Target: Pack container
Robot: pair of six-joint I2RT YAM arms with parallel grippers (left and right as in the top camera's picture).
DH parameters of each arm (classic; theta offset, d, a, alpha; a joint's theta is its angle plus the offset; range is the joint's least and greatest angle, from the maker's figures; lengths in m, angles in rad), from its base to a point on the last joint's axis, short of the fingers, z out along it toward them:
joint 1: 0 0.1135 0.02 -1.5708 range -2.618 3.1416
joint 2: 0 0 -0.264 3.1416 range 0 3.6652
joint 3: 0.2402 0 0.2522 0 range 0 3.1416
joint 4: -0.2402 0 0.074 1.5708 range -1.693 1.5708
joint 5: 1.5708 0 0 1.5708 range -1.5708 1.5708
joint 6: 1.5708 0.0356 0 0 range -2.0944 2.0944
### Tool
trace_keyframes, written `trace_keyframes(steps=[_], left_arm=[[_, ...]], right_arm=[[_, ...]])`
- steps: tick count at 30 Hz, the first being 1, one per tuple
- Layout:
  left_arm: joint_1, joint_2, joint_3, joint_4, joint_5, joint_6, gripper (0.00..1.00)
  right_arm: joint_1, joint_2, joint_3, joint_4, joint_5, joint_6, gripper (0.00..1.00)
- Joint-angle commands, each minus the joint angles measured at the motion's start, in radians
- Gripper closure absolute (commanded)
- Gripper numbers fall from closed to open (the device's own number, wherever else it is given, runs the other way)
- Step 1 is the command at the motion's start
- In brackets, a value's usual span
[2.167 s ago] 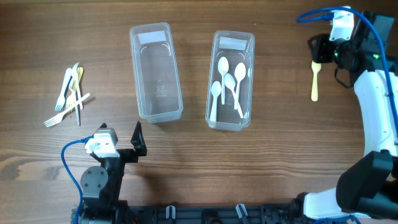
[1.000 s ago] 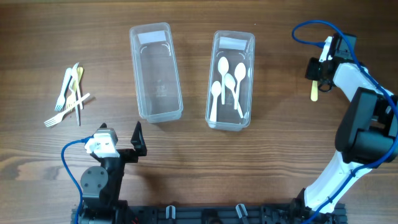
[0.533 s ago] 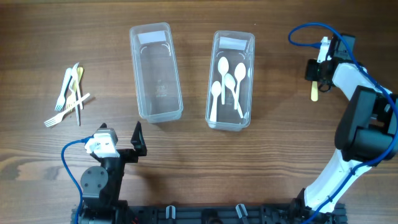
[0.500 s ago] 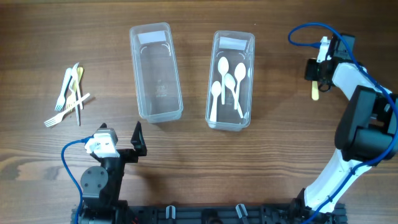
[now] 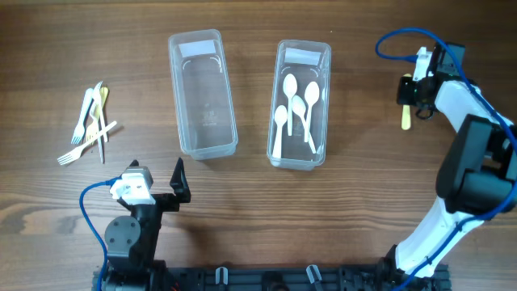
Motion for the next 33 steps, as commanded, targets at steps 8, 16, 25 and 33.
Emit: trace_keyframes(steps=[8, 16, 25, 33], left_arm=[[0.006, -0.008, -0.006, 0.003, 0.016, 0.023, 0.0], [0.006, -0.008, -0.006, 0.003, 0.016, 0.023, 0.0], [0.006, -0.008, -0.006, 0.003, 0.016, 0.023, 0.0], [0.006, -0.008, -0.006, 0.003, 0.016, 0.023, 0.0]], right_arm=[[-0.002, -0.076, -0.01, -0.114, -0.016, 0.043, 0.72], [-0.003, -0.075, -0.02, -0.238, 0.036, 0.251, 0.46], [-0.03, -0.074, -0.182, -0.076, 0.039, 0.289, 0.52], [-0.042, -0.074, -0.187, -0.078, 0.029, 0.285, 0.96]])
